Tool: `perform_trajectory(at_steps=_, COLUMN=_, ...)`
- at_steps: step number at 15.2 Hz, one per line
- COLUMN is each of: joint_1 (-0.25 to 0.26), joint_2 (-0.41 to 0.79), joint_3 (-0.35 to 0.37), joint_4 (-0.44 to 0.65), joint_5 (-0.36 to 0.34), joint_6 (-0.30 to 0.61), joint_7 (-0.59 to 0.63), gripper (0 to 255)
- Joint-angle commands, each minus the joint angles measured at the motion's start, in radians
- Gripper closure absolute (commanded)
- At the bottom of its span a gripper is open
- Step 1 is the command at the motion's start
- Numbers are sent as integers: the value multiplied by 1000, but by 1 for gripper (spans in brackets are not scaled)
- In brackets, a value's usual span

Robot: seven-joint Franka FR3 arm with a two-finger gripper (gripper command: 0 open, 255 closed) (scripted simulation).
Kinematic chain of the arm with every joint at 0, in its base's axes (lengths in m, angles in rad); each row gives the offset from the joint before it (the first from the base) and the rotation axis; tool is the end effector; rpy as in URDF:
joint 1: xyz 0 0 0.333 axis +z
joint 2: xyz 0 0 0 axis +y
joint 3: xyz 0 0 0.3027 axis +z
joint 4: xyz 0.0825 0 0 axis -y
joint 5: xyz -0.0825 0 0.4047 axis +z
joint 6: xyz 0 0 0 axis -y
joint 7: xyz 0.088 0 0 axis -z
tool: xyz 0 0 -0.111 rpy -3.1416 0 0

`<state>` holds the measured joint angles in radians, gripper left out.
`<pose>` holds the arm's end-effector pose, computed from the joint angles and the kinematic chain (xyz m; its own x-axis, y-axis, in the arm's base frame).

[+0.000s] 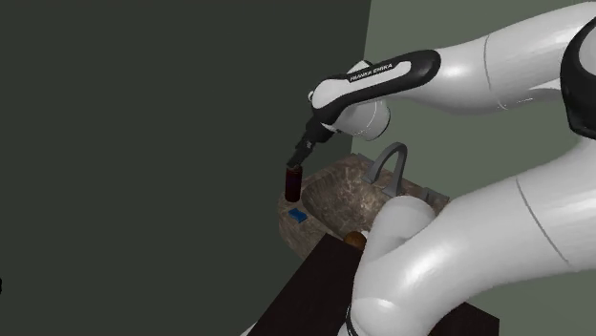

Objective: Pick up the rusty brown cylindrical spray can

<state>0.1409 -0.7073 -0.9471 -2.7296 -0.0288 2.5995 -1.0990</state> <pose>0.3186 -0.2767 0.3634 0.7578 0.2892 0.5849 0.3378 -0.9408 0.0276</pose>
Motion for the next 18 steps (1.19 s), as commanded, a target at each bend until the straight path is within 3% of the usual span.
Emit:
perform_trajectory(at_steps=1, joint_1=97, joint_2=31, joint_3=-137, joint_4=26, joint_5=31, joint_6=57, joint_7=-101, gripper=0)
perform_trajectory(at_steps=6, joint_1=418, joint_2=27, joint_3=-513, joint_4=143, joint_5=90, joint_6=147, joint_7=-311, gripper=0)
perform_trajectory(at_steps=10, joint_1=644, joint_2=-66, joint_3=-763, joint_4=268, joint_5=80, joint_6=176, joint_7=-423, gripper=0)
perform_trajectory(at_steps=14, joint_1=807, joint_2=-201, joint_3=-929, joint_4=419, joint_5=48, joint_6=170, joint_7=-508, gripper=0)
perform_trajectory(at_steps=18, joint_1=929, joint_2=-350, joint_3=-1029, joint_4=596, joint_5=21, joint_6=131, joint_7=-585, gripper=0)
